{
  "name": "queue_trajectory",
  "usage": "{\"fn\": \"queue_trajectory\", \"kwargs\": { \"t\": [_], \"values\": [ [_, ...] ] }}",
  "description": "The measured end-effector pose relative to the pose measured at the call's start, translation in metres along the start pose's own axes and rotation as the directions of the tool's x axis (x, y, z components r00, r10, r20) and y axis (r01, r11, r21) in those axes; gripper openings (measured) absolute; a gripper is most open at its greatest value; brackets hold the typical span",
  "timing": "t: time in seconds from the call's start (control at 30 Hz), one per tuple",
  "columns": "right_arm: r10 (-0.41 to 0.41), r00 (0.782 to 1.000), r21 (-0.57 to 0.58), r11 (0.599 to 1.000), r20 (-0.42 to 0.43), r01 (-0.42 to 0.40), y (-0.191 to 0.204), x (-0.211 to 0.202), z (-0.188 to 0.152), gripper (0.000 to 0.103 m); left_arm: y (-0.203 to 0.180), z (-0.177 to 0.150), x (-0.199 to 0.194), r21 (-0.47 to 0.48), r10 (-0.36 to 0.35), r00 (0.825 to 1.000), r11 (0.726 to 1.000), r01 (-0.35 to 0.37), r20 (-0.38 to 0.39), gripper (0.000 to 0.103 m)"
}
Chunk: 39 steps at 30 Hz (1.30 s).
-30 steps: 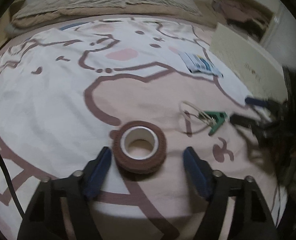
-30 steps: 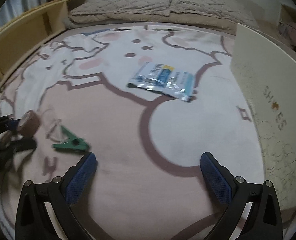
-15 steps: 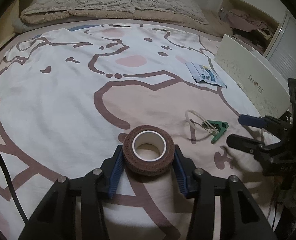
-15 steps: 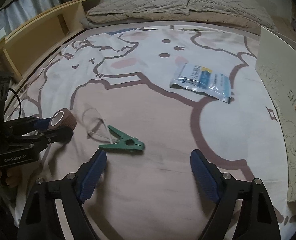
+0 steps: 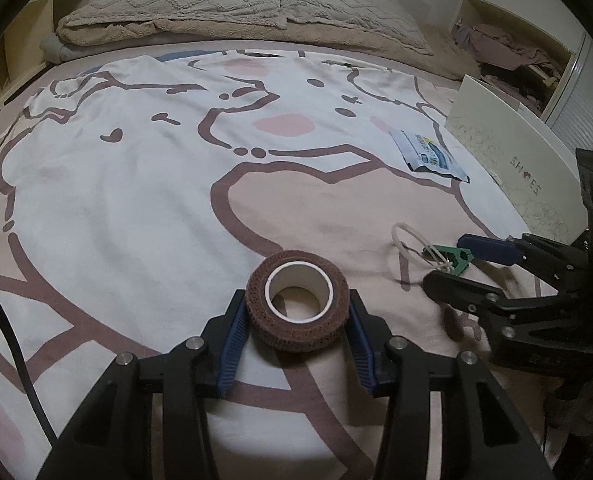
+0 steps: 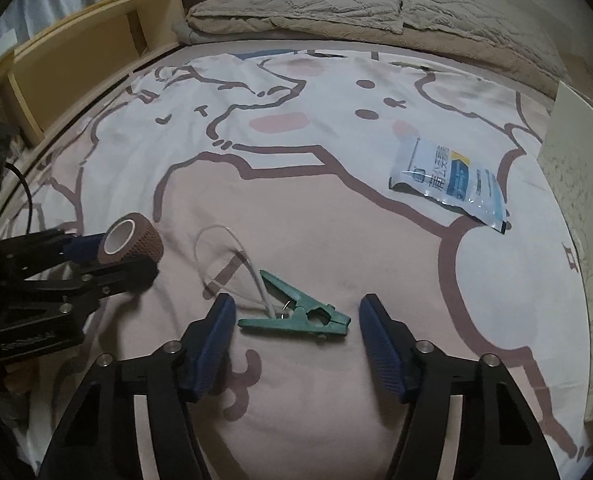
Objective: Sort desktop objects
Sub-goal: 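Close the right tool on the green clip, then carry the green clip and tape roll up over the white box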
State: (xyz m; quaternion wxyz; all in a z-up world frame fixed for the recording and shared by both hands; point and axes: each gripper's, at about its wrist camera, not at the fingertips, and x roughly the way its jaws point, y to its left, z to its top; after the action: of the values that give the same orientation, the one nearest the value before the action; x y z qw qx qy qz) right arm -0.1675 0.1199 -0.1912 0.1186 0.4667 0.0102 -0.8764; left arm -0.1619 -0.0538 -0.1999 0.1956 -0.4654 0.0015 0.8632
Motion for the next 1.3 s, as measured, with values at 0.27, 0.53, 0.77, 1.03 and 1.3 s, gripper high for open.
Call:
{"fn": "queue_trajectory", "kwargs": {
  "t": [0.27,0.53,0.77,1.03,1.3],
  "values": [
    [0.019,1.0,0.004,1.0,0.011,-0.019,-0.007,-0.004,-0.001,0.055,0.0,0.0,-0.001,-0.002,0.001,1.0,1.0,-0.001,0.001,0.047],
    [0.043,0.999,0.023,0.999,0.017,-0.043,-0.011,-0.007,0.001,0.055,-0.001,0.003,-0.003,-0.015,-0.003,1.0,1.0,0.003,0.006,0.047],
    [0.059,0.996,0.04,0.997,0.066,-0.062,-0.023,-0.021,0.008,0.055,-0.005,0.011,-0.016,-0.003,-0.024,0.998,1.0,0.024,0.056,0.047],
    [0.058,0.99,0.058,0.996,0.133,-0.066,-0.041,-0.051,0.018,0.055,-0.027,0.019,-0.031,0.079,-0.063,0.993,0.995,0.055,0.099,0.047],
    [0.053,0.977,0.093,0.993,0.208,-0.073,-0.076,-0.101,0.024,0.055,-0.047,0.033,-0.044,0.11,-0.1,0.987,0.99,0.087,0.127,0.047]
  ]
}}
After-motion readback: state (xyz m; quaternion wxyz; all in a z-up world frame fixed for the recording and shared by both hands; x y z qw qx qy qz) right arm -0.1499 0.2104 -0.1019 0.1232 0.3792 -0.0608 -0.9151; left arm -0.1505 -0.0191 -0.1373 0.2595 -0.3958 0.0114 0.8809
